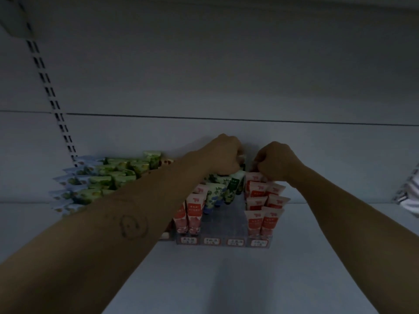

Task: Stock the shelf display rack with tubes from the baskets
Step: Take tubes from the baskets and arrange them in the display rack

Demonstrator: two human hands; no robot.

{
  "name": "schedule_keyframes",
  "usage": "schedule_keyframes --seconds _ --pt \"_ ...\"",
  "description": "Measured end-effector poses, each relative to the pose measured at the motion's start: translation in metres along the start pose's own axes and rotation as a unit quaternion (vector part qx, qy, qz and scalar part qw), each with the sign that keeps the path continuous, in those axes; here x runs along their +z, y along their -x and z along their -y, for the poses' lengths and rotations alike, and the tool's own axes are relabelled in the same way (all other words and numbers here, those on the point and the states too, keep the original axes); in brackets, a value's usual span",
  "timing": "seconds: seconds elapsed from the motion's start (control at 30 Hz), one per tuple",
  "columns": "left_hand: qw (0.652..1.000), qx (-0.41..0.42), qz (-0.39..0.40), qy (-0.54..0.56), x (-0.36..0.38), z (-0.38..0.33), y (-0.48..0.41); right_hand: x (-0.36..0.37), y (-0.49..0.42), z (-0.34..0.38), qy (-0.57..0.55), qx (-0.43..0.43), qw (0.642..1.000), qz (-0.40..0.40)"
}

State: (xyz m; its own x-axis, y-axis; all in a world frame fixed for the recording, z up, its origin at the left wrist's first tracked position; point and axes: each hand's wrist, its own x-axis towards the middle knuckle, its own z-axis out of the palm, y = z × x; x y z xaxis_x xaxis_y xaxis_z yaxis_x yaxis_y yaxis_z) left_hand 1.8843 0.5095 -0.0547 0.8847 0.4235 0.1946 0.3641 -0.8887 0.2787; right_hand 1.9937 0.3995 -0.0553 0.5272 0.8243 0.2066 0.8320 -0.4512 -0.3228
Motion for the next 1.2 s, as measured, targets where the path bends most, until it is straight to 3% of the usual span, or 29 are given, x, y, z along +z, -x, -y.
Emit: schedule_keyframes --seconds 0.17,0.43,0.6,0.77,1.2 --pt "0.995 0.063 0.079 -0.018 -0.012 -0.019 -0.010 0.001 0.002 0.001 -0.025 0.011 1.000 -0.005" --pt "0.999 0.024 0.003 0.035 -0.002 0.011 -0.006 0.004 -0.001 -0.002 -0.039 0.009 0.999 -0.022" --pt "0.999 0.006 0.014 0.029 -0.002 0.001 -0.016 0.006 -0.002 -0.004 -0.037 0.005 0.999 -0.024" --pt "0.999 0.016 -0.043 0.016 -0.015 0.007 -0.012 0.007 -0.004 -0.005 -0.042 0.002 0.999 -0.024" --pt "0.999 0.024 -0.020 0.022 -0.014 0.003 -0.008 0.008 -0.002 -0.006 -0.043 -0.003 0.999 -0.028"
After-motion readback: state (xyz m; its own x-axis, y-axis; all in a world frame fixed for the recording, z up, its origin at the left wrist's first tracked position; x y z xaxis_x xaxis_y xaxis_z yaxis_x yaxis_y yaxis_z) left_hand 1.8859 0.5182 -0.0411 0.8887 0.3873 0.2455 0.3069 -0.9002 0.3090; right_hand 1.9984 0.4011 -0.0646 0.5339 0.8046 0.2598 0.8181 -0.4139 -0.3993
